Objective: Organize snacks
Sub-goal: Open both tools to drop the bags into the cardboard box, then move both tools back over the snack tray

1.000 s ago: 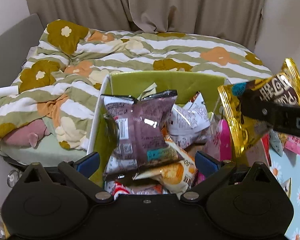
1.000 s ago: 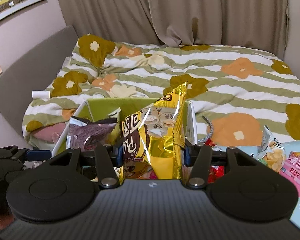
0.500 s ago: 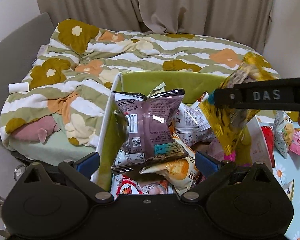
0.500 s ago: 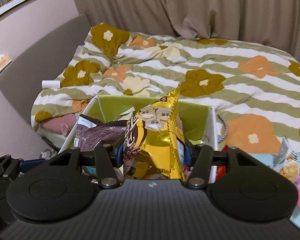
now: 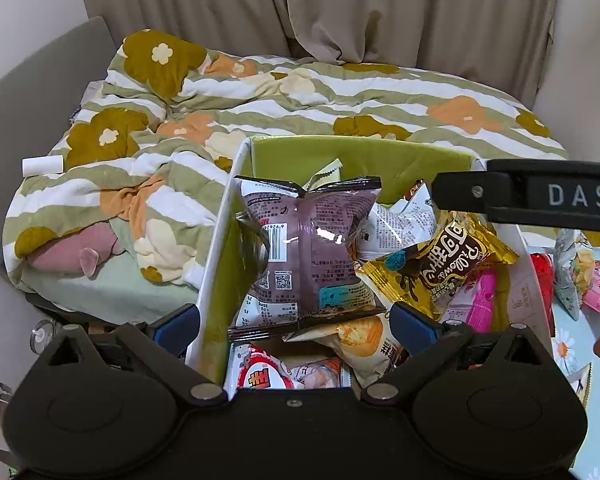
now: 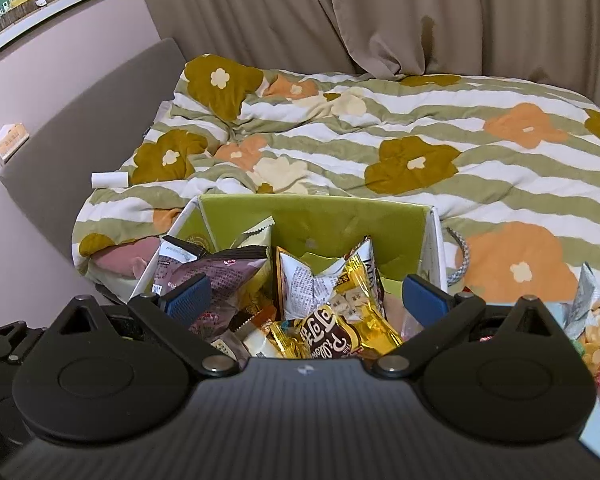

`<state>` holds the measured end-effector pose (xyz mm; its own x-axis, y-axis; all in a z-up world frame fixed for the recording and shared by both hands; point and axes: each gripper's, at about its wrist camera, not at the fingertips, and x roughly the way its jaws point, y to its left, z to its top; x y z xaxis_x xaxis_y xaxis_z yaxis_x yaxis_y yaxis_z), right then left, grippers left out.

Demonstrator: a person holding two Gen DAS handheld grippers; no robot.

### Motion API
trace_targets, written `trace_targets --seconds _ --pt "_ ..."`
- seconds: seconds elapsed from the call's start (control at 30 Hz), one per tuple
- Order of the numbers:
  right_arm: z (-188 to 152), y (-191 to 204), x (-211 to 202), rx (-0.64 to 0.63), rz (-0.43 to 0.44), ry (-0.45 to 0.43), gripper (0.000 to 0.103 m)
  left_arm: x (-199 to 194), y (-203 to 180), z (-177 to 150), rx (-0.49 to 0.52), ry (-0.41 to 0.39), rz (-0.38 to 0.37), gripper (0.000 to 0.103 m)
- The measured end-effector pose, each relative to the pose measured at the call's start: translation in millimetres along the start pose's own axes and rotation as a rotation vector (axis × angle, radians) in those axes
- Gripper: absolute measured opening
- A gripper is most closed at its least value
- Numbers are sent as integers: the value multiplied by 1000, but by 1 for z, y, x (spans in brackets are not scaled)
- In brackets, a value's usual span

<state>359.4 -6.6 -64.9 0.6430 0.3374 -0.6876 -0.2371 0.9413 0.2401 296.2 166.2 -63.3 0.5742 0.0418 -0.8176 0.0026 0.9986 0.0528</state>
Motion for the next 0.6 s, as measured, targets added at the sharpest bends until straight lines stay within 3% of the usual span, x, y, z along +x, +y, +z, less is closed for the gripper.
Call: trace_targets --seconds 0.33,0.6 --pt "-6 5 -37 -19 -25 -52 103 -32 -2 -3 21 -66 -8 102" --pt "-20 1 -87 20 -87 -119 103 -68 -12 -8 74 -140 -71 102"
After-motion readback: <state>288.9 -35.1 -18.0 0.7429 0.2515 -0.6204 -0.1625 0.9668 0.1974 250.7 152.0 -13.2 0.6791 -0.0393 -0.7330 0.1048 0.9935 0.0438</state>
